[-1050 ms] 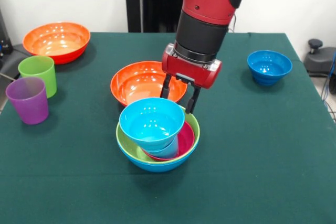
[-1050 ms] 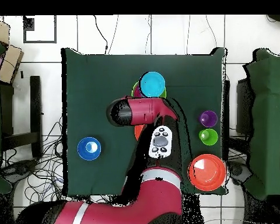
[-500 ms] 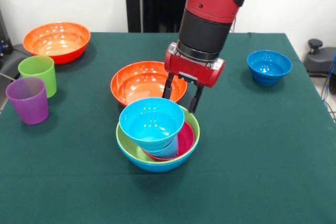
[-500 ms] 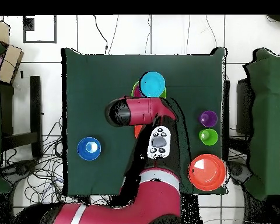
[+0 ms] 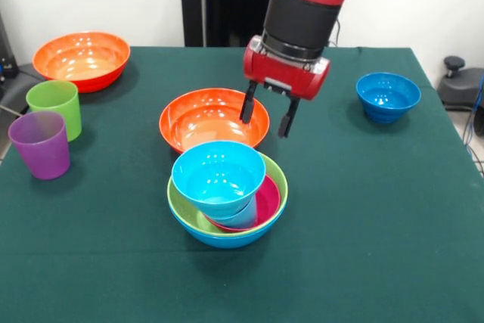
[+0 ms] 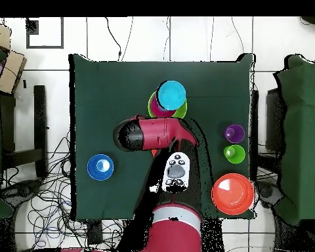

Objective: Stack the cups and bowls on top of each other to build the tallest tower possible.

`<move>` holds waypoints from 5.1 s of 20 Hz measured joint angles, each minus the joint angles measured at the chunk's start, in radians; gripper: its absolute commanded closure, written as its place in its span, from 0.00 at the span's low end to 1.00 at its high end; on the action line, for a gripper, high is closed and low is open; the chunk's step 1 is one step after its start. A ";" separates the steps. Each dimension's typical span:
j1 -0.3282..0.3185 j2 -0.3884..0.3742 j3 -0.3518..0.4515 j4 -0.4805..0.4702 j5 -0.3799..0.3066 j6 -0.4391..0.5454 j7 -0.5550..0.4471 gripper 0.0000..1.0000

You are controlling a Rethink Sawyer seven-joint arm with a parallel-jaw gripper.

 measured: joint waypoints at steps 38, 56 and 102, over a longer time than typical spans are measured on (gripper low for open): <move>-0.096 0.048 0.010 0.288 -0.259 -0.176 0.000 0.00; -0.132 -0.016 0.096 0.319 -0.257 -0.164 0.000 0.00; -0.095 0.123 0.135 0.274 -0.224 -0.229 0.000 0.00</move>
